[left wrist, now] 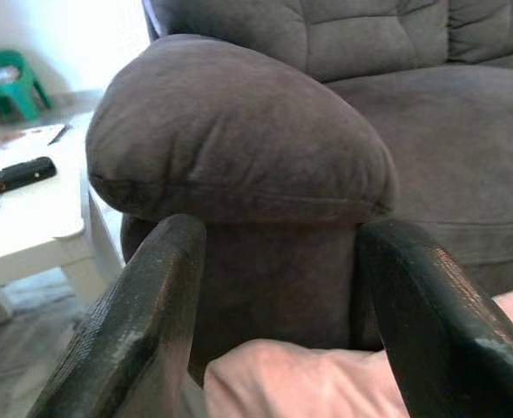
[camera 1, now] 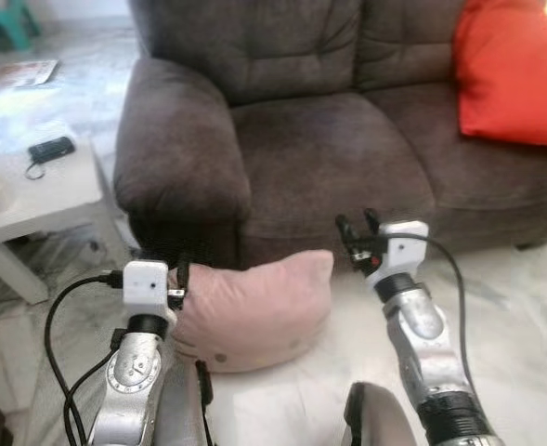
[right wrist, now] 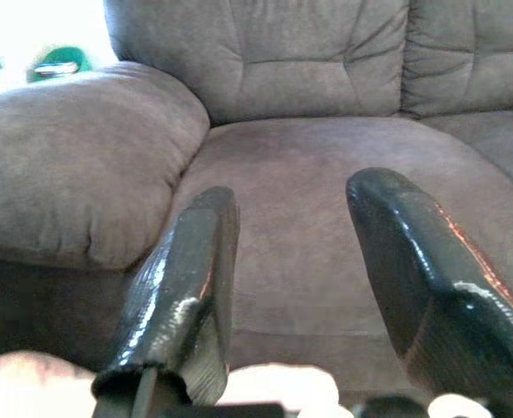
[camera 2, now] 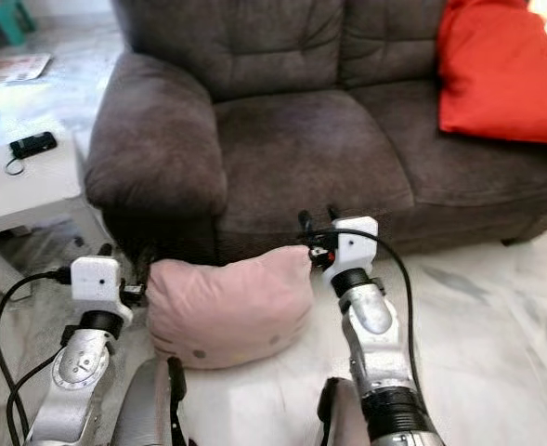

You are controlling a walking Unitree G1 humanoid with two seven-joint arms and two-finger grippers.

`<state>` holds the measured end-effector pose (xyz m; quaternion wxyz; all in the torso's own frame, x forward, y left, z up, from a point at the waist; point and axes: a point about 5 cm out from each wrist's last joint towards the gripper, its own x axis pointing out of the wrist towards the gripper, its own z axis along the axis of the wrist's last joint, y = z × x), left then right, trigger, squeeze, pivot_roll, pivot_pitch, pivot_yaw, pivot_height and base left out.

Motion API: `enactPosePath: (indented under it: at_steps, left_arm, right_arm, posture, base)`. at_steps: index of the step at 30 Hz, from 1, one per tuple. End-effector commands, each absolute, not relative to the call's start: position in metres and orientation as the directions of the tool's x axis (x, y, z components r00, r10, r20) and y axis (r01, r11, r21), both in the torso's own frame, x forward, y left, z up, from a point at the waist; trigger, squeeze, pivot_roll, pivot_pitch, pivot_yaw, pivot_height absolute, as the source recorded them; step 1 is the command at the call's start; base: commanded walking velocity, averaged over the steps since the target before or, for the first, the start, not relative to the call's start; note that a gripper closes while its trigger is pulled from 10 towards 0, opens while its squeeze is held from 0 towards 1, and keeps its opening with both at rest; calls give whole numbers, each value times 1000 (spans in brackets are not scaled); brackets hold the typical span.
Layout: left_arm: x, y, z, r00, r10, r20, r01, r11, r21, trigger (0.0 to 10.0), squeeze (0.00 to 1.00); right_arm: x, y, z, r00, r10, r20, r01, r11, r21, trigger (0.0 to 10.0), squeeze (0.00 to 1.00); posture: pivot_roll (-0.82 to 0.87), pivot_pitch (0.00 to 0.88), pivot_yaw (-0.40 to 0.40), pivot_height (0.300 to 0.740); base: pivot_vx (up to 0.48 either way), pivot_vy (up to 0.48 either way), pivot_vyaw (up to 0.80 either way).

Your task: Move the pillow to the sofa from floor

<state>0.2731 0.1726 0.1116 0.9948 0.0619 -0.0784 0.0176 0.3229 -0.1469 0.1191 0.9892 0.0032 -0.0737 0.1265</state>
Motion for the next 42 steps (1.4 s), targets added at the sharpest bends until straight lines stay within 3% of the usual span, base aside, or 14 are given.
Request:
enactPosePath:
  at_steps: [1, 17, 29, 37, 42]
  left_arm:
    - [273, 179, 110, 989, 43, 141, -58, 993, 105, 10000, 0]
    - [273, 183, 100, 995, 61, 83, -68, 994, 82, 10000, 0]
    - [274, 185, 99, 995, 71, 77, -77, 994, 81, 10000, 0]
    - [274, 185, 99, 995, 70, 77, -76, 994, 79, 10000, 0]
    - [274, 184, 99, 995, 67, 78, -73, 994, 77, 10000, 0]
  right_arm:
    - [323, -140, 122, 949, 271, 161, -272, 962, -14, 10000, 0]
    - [322, -137, 122, 941, 298, 159, -299, 954, -18, 10000, 0]
    - [321, -137, 123, 933, 319, 166, -319, 947, -31, 10000, 0]
    - [320, -133, 120, 927, 339, 159, -339, 940, -32, 10000, 0]
    - [319, -130, 119, 927, 343, 154, -345, 938, -13, 10000, 0]
  posture:
    - [50, 73, -26, 539]
    - [51, 76, -29, 539]
    - [50, 77, -30, 539]
    - [50, 79, -31, 539]
    - [50, 80, -31, 539]
  base:
    - [0, 0, 781]
    - [0, 0, 470]
    - [0, 0, 0]
    - [0, 0, 782]
    - [0, 0, 0]
